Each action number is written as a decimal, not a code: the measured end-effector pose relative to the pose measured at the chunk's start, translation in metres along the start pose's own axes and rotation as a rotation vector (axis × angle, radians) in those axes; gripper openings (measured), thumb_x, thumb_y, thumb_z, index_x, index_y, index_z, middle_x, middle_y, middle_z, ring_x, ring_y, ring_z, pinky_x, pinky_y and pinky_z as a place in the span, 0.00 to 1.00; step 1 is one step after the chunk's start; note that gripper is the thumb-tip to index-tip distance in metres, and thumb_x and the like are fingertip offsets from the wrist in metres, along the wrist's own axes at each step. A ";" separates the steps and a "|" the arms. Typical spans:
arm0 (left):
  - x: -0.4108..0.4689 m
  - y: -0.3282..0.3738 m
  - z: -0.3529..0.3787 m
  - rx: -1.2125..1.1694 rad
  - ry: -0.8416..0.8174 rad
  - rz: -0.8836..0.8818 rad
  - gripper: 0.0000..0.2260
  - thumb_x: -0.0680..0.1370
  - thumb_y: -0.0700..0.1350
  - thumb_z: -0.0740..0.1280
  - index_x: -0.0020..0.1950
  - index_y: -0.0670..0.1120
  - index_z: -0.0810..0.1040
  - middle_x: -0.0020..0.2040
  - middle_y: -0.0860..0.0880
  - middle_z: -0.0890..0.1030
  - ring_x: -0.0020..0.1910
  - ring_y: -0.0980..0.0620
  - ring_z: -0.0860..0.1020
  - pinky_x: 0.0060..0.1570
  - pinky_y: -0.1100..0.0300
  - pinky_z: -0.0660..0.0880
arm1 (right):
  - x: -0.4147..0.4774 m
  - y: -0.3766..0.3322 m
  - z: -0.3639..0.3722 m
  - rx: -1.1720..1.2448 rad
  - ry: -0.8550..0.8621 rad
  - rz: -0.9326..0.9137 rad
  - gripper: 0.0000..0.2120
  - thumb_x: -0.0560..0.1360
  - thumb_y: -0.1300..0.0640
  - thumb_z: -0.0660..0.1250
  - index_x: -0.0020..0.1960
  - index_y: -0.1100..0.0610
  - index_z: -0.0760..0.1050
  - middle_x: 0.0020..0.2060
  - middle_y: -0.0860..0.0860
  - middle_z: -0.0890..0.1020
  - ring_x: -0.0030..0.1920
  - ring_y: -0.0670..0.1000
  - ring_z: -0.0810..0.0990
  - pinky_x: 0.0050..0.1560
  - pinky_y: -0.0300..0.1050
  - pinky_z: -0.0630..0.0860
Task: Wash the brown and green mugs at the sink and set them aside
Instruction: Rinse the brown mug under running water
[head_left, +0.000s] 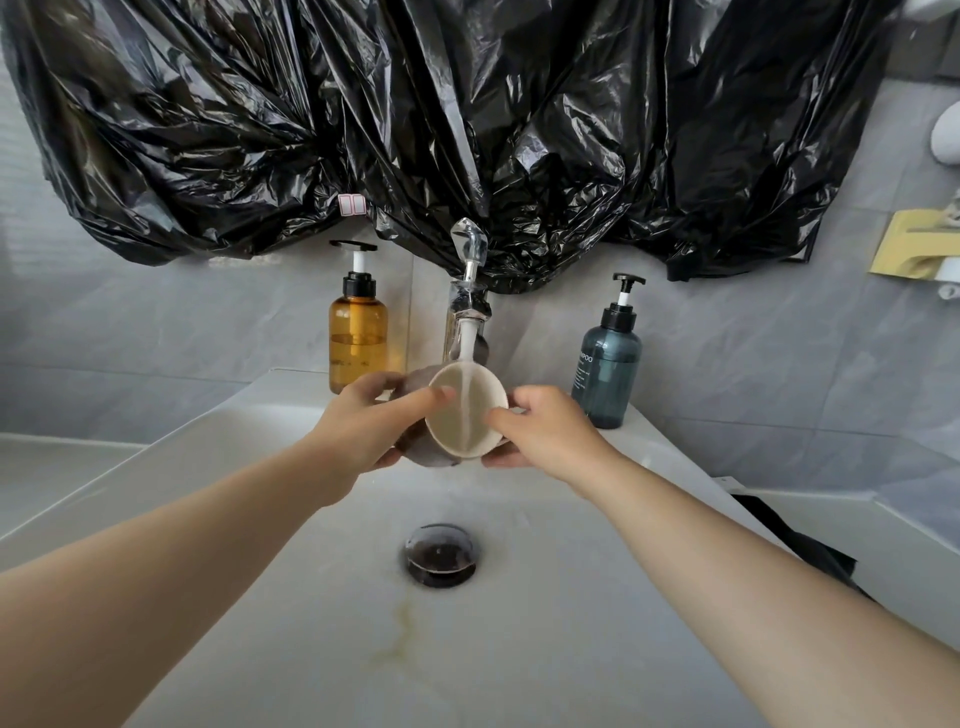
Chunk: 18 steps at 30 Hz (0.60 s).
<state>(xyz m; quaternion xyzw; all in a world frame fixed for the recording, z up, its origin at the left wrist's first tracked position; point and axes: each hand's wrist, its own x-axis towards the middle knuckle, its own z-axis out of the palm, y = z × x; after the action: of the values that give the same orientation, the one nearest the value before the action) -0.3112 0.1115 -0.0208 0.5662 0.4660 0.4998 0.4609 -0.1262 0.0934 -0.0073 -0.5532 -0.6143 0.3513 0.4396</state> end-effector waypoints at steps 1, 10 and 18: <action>-0.001 0.001 0.001 0.030 0.003 0.012 0.31 0.63 0.61 0.78 0.63 0.52 0.77 0.54 0.47 0.81 0.46 0.52 0.79 0.40 0.61 0.75 | 0.000 0.000 -0.001 -0.058 0.020 -0.031 0.05 0.77 0.63 0.63 0.49 0.60 0.78 0.48 0.59 0.83 0.41 0.56 0.86 0.45 0.49 0.84; -0.003 0.005 0.000 -0.019 -0.117 -0.111 0.43 0.54 0.61 0.80 0.65 0.45 0.74 0.50 0.47 0.79 0.49 0.47 0.82 0.47 0.51 0.82 | 0.000 0.003 0.004 0.305 -0.038 0.120 0.11 0.77 0.70 0.59 0.57 0.70 0.75 0.52 0.66 0.82 0.47 0.61 0.85 0.43 0.47 0.84; -0.004 0.006 0.001 0.000 0.024 -0.077 0.28 0.70 0.62 0.73 0.64 0.49 0.74 0.50 0.48 0.77 0.46 0.48 0.81 0.42 0.54 0.81 | -0.001 -0.003 -0.008 -0.194 0.196 -0.056 0.39 0.70 0.49 0.75 0.75 0.55 0.60 0.57 0.49 0.75 0.42 0.54 0.85 0.49 0.53 0.83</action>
<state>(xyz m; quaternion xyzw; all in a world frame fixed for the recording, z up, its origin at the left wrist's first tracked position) -0.3099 0.1064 -0.0151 0.5418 0.4930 0.4885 0.4742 -0.1199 0.0913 -0.0015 -0.6074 -0.6147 0.2219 0.4516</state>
